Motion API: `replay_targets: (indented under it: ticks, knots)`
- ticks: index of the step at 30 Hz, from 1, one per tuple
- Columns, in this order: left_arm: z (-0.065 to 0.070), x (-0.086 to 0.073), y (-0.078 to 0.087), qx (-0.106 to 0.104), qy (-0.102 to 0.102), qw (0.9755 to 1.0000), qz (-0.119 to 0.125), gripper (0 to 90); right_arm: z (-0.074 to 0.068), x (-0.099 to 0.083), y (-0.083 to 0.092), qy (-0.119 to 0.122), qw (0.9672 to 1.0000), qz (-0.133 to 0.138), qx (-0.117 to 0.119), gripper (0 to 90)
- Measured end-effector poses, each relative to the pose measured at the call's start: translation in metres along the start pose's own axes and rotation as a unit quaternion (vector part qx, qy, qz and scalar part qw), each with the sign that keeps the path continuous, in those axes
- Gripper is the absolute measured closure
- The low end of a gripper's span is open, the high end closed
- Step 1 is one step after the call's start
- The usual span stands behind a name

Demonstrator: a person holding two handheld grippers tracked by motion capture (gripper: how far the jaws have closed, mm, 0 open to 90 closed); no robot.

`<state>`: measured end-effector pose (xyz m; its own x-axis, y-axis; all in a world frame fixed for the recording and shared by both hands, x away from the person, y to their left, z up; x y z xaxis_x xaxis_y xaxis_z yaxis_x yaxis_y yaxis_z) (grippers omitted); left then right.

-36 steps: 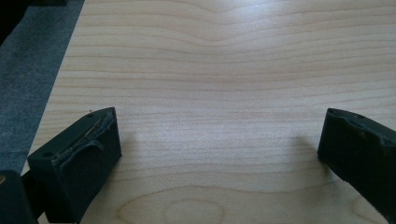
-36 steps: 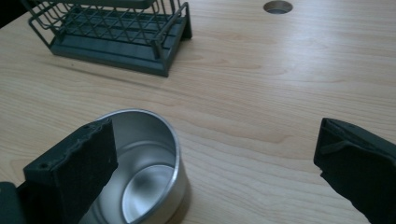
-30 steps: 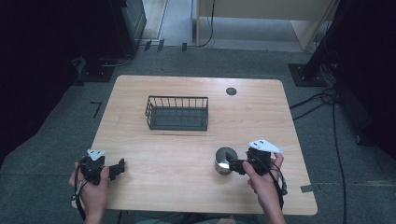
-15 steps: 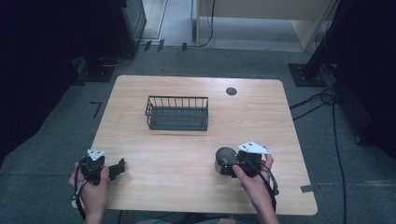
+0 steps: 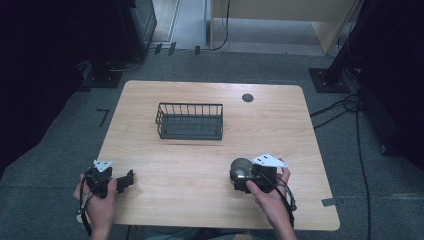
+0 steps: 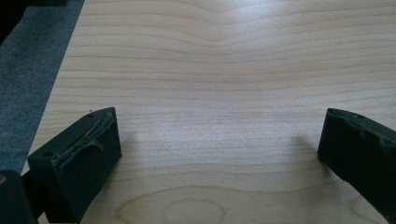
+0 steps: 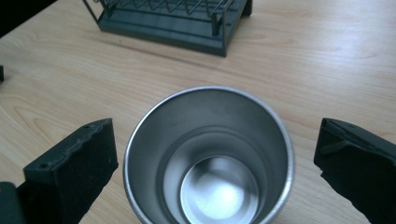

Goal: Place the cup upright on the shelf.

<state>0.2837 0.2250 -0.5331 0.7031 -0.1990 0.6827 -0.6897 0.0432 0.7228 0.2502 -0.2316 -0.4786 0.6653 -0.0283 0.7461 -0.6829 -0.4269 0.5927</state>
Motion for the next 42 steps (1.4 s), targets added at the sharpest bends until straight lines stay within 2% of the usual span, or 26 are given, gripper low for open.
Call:
replay_targets:
  ticks: [5,13,14,15,18,24,31,42]
  knots:
    - [0.000,0.000,0.000,0.000,0.000,1.0000,0.000,0.0,-0.001,-0.006,-0.006,0.002,0.9999,-0.011,-0.001,0.0]
    - [0.000,0.000,0.000,0.000,0.000,1.0000,0.000,0.0,0.000,-0.021,-0.022,0.017,0.9988,-0.042,-0.019,0.0]
    - [0.000,0.000,0.000,0.000,0.000,1.0000,0.000,0.0,0.000,-0.022,-0.023,0.020,0.9987,-0.042,-0.023,1.1]
    - [0.000,0.000,0.000,0.000,0.000,1.0000,0.000,0.0,0.000,-0.023,-0.023,0.026,0.9986,-0.032,-0.032,10.1]
    - [0.000,0.000,0.000,0.000,0.000,1.0000,0.000,0.0,-0.001,-0.023,-0.022,0.029,0.9986,-0.027,-0.034,15.0]
    - [0.000,0.000,0.000,0.000,-0.001,1.0000,-0.001,0.0,-0.001,-0.023,-0.021,0.032,0.9985,-0.025,-0.036,17.1]
    - [0.000,0.000,0.000,0.000,-0.002,1.0000,-0.001,0.0,-0.006,-0.009,-0.012,0.031,0.9992,-0.011,-0.021,17.4]
    - [0.000,0.000,0.000,0.000,-0.002,1.0000,-0.001,0.0,-0.018,0.015,-0.011,0.042,0.9991,0.000,-0.009,17.4]
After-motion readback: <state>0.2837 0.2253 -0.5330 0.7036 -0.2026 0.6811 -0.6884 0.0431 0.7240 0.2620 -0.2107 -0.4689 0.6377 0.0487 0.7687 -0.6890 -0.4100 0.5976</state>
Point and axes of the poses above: each handheld gripper's, and its own axes: y roughly backward along the jaws, x roughly out of its top, z roughly to its right, the point moved 2 cm from there along -y, roughly forward along the jaws, and after that the axes turned 8 degrees about -y, right-handed, at the moved point
